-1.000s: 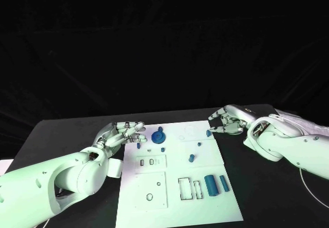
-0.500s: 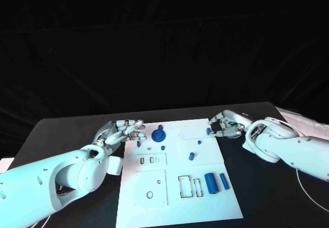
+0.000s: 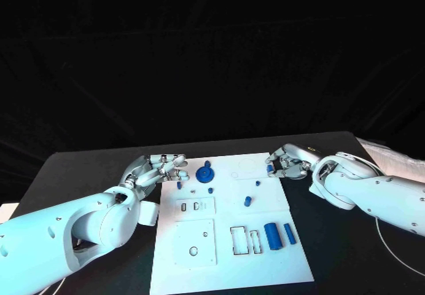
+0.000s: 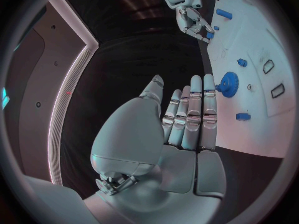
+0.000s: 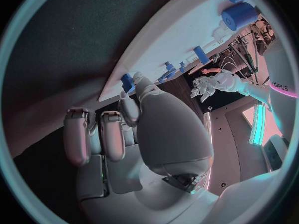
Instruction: Assemble the parts on the task board
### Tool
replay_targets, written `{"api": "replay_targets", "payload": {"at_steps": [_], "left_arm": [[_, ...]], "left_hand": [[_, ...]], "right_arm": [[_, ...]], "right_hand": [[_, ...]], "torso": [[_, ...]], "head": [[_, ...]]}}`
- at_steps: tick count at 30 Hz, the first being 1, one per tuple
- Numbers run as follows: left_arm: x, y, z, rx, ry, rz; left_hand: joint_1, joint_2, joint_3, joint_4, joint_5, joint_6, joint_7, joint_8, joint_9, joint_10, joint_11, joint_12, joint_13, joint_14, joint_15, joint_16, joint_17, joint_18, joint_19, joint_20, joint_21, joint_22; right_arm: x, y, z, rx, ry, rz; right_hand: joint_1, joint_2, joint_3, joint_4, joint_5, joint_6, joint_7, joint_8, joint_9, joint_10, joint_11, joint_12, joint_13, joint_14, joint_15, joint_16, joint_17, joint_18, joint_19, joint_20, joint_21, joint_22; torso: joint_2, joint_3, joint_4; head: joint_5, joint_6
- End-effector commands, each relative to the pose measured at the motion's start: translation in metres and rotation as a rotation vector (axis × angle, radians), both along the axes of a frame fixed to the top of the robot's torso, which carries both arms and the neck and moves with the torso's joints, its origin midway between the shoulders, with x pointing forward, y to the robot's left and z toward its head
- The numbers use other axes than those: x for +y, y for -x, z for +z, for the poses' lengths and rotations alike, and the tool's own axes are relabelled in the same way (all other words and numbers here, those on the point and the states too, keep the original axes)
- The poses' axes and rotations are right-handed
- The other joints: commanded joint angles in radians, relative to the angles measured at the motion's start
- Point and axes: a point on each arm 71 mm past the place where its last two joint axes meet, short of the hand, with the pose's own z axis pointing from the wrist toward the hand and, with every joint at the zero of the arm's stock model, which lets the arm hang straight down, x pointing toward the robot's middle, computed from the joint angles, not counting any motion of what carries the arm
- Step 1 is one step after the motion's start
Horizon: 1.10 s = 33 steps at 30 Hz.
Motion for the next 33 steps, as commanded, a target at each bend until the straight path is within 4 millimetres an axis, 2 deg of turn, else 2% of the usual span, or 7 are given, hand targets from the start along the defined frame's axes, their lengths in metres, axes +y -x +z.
{"api": "replay_targets", "payload": {"at_steps": [1, 22, 33], "left_arm": [[-0.0025, 0.0006, 0.0017, -0.015, 0.01, -0.02], [-0.0028, 0.0008, 0.0016, -0.013, 0.009, -0.018], [-0.0025, 0.0007, 0.0016, -0.014, 0.008, -0.015]], "left_hand": [[0.003, 0.006, 0.001, -0.005, -0.002, 0.002, 0.002, -0.003, 0.0, 0.0, 0.001, -0.004, 0.0, 0.002, 0.005, -0.006, 0.001, 0.01, 0.002, 0.001, 0.005, 0.002], [0.003, 0.007, 0.001, -0.005, -0.002, 0.002, 0.002, -0.003, 0.0, 0.0, 0.001, -0.004, 0.0, 0.002, 0.005, -0.006, 0.002, 0.01, 0.002, 0.001, 0.005, 0.002], [0.004, 0.007, 0.002, -0.006, -0.002, 0.002, 0.002, -0.003, 0.0, 0.0, 0.001, -0.004, 0.0, 0.002, 0.005, -0.006, 0.002, 0.01, 0.002, 0.001, 0.005, 0.002]], "right_arm": [[0.002, 0.0001, -0.0024, 0.018, 0.014, 0.02], [0.0011, -0.0013, -0.0046, 0.031, 0.038, 0.014], [0.0079, 0.0004, -0.0011, 0.007, -0.001, 0.012]], "right_hand": [[0.008, 0.012, 0.01, -0.005, -0.006, 0.017, -0.003, 0.007, 0.002, -0.003, -0.006, 0.006, 0.0, 0.076, -0.003, 0.0, 0.134, -0.011, -0.004, -0.004, -0.003, 0.045], [0.014, 0.03, 0.041, -0.023, -0.017, 0.082, -0.02, 0.021, 0.005, 0.001, -0.02, 0.013, 0.007, 0.078, -0.014, 0.004, 0.142, -0.012, 0.0, -0.013, -0.002, 0.051], [0.012, 0.066, 0.072, -0.039, -0.024, 0.166, -0.056, 0.059, 0.021, 0.012, -0.047, 0.022, 0.013, 0.081, -0.036, 0.009, 0.153, -0.014, 0.007, -0.032, 0.002, 0.06]], "torso": [[0.0, 0.0003, -0.0014], [0.0, 0.0012, -0.0013], [0.0, 0.0015, -0.0007]], "head": [[0.001, -0.002], [-0.003, -0.003], [-0.006, -0.005]]}}
